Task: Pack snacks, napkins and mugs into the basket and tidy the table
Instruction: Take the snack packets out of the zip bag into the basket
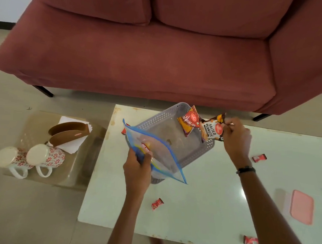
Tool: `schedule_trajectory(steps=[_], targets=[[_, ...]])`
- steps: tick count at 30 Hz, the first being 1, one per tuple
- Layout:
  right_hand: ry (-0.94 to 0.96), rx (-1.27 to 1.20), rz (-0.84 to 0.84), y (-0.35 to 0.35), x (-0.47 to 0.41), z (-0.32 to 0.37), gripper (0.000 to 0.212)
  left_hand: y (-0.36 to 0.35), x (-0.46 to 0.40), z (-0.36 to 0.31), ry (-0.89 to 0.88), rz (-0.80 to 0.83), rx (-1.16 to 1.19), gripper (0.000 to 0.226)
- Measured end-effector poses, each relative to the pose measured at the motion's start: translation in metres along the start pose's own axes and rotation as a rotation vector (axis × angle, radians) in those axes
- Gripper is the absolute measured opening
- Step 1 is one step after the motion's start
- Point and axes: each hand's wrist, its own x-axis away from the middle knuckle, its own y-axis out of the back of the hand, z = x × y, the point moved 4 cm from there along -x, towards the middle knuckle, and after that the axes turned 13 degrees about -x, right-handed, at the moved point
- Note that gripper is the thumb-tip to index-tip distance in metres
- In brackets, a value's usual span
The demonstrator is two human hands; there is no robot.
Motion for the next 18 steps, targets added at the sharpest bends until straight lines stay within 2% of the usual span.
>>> schedule_trajectory(steps=[3,5,10,18], targets=[[-0.084,0.059,0.096,-0.034,-0.009,-0.027,0.010,0.009,-0.005,-0.023,-0.115,-0.067,0.014,0.019],[-0.118,0.118,0.161,-0.053,-0.014,-0.039,0.013,0.016,-0.006,-0.032,-0.165,-0.108,-0.015,0.011],[-0.176,0.167,0.260,-0.082,-0.025,-0.060,0.018,0.021,-0.002,-0.042,-0.182,-0.136,-0.078,0.009],[-0.283,0.064,0.243,-0.083,-0.042,-0.084,0.019,0.013,0.007,-0.042,-0.145,-0.129,-0.092,0.010]])
